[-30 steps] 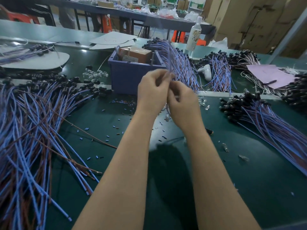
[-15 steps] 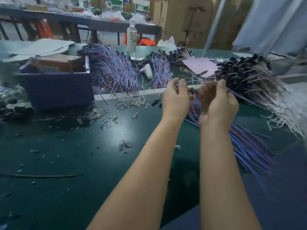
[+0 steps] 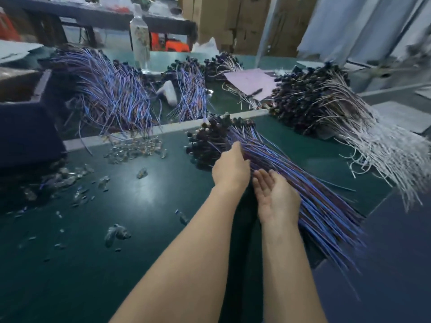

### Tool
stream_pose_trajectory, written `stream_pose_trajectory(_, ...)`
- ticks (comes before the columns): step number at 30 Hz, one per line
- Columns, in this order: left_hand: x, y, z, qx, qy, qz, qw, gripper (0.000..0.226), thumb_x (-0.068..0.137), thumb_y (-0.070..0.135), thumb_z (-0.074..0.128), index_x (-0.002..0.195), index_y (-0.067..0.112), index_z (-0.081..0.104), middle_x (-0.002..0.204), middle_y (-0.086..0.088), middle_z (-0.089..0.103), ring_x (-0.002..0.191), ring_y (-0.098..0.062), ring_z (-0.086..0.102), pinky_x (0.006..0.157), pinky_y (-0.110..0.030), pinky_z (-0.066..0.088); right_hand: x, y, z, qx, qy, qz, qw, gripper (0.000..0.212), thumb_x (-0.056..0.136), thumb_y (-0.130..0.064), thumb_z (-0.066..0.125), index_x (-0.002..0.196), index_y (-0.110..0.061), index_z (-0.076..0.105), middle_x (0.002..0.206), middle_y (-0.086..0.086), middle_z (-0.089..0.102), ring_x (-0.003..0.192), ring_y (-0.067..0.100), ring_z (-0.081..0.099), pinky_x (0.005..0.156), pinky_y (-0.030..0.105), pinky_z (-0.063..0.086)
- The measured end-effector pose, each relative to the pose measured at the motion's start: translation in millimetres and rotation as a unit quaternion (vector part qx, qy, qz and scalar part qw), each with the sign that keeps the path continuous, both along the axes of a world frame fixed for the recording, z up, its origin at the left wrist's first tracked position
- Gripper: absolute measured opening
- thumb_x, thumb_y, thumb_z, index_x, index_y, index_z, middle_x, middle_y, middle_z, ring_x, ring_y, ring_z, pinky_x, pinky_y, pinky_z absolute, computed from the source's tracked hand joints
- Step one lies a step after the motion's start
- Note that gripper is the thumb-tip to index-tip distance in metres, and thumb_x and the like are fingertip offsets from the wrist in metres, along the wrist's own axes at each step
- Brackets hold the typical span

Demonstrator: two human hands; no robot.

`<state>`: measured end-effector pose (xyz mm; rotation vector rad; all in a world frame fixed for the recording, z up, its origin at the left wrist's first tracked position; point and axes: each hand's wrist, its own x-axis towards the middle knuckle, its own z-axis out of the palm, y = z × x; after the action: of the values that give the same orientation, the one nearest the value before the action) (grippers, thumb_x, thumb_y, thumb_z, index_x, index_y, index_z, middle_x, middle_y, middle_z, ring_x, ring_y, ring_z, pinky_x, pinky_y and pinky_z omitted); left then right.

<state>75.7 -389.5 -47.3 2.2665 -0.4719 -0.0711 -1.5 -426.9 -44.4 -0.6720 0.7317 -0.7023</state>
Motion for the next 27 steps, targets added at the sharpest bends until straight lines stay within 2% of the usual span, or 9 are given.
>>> stream_pose_trajectory(4, 5, 8, 4, -0.092, 0.049, -0.004, 0.995, 0.009, 0.092, 0.026, 0.055, 0.096, 0.018, 0.054, 0.100, -0.009, 0.066, 0.092, -0.029, 0.060, 0.072, -0.030, 0.042, 3, 4, 0, -0.033, 0.028, -0.013, 0.999, 0.015, 0.097, -0.007, 0.043, 0.108, -0.002, 0.053, 0.089, 0.007, 0.062, 0.081, 0.014, 0.064, 0.069, 0.021, 0.051)
stream_pose_trajectory(7, 4, 24, 14, -0.155, 0.051, 0.026, 0.986, 0.012, 0.093, 0.027, 0.051, 0.091, 0.017, 0.058, 0.091, -0.004, 0.064, 0.084, -0.022, 0.057, 0.070, -0.026, 0.037, 3, 15, 6, -0.054, 0.041, 0.000, 0.998, 0.016, 0.096, -0.005, 0.042, 0.097, -0.007, 0.057, 0.085, 0.004, 0.063, 0.077, 0.014, 0.062, 0.072, 0.024, 0.051)
stream_pose_trajectory(11, -3, 65, 45, -0.279, 0.031, 0.058, 0.958, 0.018, 0.095, 0.023, 0.050, 0.088, 0.011, 0.062, 0.080, -0.003, 0.063, 0.078, -0.020, 0.058, 0.070, -0.027, 0.043, 10, 52, 20, -0.130, 0.028, 0.067, 0.989, 0.025, 0.094, -0.002, 0.041, 0.081, -0.015, 0.058, 0.068, -0.002, 0.065, 0.062, 0.010, 0.061, 0.059, 0.020, 0.048)
stream_pose_trajectory(14, -8, 122, 67, -0.369, -0.015, 0.107, 0.923, 0.014, 0.095, 0.019, 0.050, 0.084, 0.016, 0.057, 0.069, 0.005, 0.057, 0.065, -0.010, 0.052, 0.059, -0.022, 0.040, 23, 99, 31, -0.213, 0.003, 0.159, 0.964, 0.026, 0.093, 0.000, 0.044, 0.078, -0.016, 0.058, 0.059, -0.006, 0.065, 0.056, 0.007, 0.059, 0.055, 0.017, 0.048)
stream_pose_trajectory(17, -9, 195, 79, -0.424, -0.060, 0.189, 0.884, 0.014, 0.094, 0.016, 0.051, 0.082, 0.018, 0.057, 0.067, 0.005, 0.054, 0.062, -0.009, 0.050, 0.061, -0.023, 0.040, 34, 163, 38, -0.326, -0.004, 0.276, 0.904, 0.021, 0.093, -0.003, 0.050, 0.079, -0.016, 0.059, 0.067, 0.000, 0.063, 0.058, 0.008, 0.058, 0.056, 0.018, 0.048)
stream_pose_trajectory(21, -14, 292, 75, -0.503, -0.073, 0.300, 0.807, 0.022, 0.091, 0.006, 0.047, 0.077, 0.019, 0.056, 0.062, 0.002, 0.051, 0.053, -0.012, 0.043, 0.055, -0.027, 0.035, 42, 259, 39, -0.480, 0.007, 0.423, 0.769, 0.015, 0.088, -0.010, 0.059, 0.076, -0.019, 0.061, 0.079, 0.007, 0.068, 0.073, 0.017, 0.061, 0.068, 0.031, 0.050)
stream_pose_trajectory(23, -20, 331, 69, -0.538, -0.063, 0.345, 0.767, 0.021, 0.092, 0.005, 0.044, 0.079, 0.018, 0.054, 0.062, 0.002, 0.049, 0.051, -0.011, 0.041, 0.053, -0.025, 0.032, 43, 304, 33, -0.538, 0.017, 0.463, 0.705, 0.012, 0.086, -0.012, 0.059, 0.078, -0.019, 0.065, 0.081, 0.005, 0.070, 0.071, 0.014, 0.059, 0.064, 0.028, 0.046)
stream_pose_trajectory(26, -28, 376, 64, -0.588, -0.054, 0.396, 0.703, 0.020, 0.092, 0.005, 0.043, 0.080, 0.018, 0.051, 0.062, 0.002, 0.049, 0.050, -0.010, 0.039, 0.051, -0.024, 0.030, 42, 358, 26, -0.550, 0.012, 0.522, 0.652, 0.019, 0.087, -0.010, 0.054, 0.073, -0.022, 0.059, 0.069, -0.003, 0.061, 0.059, 0.010, 0.047, 0.049, 0.015, 0.036)
stream_pose_trajectory(27, -30, 388, 66, -0.603, -0.058, 0.409, 0.683, 0.020, 0.092, 0.004, 0.042, 0.079, 0.018, 0.051, 0.062, 0.002, 0.048, 0.049, -0.010, 0.039, 0.050, -0.023, 0.030, 42, 371, 25, -0.553, 0.008, 0.539, 0.636, 0.026, 0.088, -0.011, 0.053, 0.066, -0.025, 0.054, 0.066, -0.004, 0.056, 0.060, 0.013, 0.046, 0.052, 0.017, 0.036)
